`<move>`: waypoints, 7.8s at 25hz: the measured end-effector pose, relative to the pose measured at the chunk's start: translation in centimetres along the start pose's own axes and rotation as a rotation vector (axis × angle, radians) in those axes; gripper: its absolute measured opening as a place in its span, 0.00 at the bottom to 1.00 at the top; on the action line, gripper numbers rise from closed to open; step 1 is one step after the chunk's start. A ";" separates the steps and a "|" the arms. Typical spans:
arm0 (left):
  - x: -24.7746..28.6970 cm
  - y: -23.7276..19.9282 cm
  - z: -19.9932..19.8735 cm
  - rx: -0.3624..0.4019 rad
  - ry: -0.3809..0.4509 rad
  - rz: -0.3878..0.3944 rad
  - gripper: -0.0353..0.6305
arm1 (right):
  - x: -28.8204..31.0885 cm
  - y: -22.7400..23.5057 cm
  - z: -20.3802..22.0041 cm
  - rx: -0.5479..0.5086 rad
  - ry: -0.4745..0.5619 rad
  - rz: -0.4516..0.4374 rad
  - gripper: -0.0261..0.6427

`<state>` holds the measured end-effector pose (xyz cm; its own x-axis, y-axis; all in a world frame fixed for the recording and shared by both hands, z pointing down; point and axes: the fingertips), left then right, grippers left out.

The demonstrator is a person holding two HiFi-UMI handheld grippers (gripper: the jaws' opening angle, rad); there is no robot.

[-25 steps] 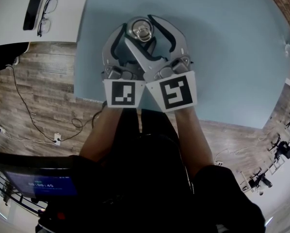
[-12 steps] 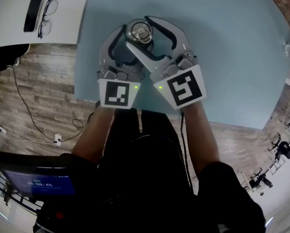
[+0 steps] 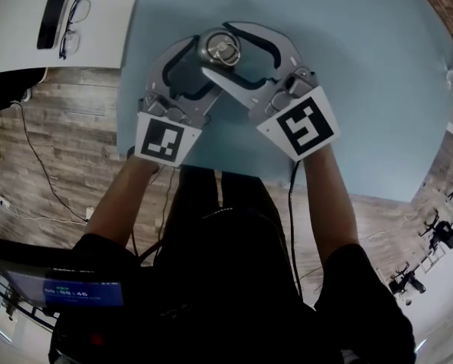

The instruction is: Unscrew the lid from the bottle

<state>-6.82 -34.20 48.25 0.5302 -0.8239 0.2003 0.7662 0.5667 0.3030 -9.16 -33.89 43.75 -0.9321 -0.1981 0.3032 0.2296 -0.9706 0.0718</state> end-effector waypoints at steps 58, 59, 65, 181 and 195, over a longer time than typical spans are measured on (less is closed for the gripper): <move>-0.2 -0.7 -0.1 -0.117 -0.043 -0.216 0.62 | -0.9 0.0 -1.7 0.121 0.131 0.233 0.54; -0.1 -0.8 -0.1 -0.125 -0.043 -0.229 0.62 | -0.9 0.1 -1.6 0.124 0.125 0.241 0.54; -0.3 -0.8 0.2 -0.165 -0.059 -0.298 0.61 | -0.9 0.5 -1.3 0.119 0.096 0.278 0.50; -2.9 1.7 -2.3 -0.126 0.016 -0.009 0.36 | -7.3 2.0 -0.3 0.100 0.181 0.145 0.44; -2.5 3.0 -1.7 -0.174 0.009 -0.044 0.11 | -6.8 3.7 5.6 0.109 0.050 0.261 0.44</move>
<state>-5.19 -30.38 47.06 0.4978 -0.8481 0.1816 0.8393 0.5238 0.1455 -0.37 -35.35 47.30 -0.8499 -0.4481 0.2774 0.4894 -0.8663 0.1000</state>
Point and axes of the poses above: the fingertips, and each gripper's own axes: x forward along the fingers, y to its right, z out of its underside, and after that the axes turned 11 degrees about x, right-handed
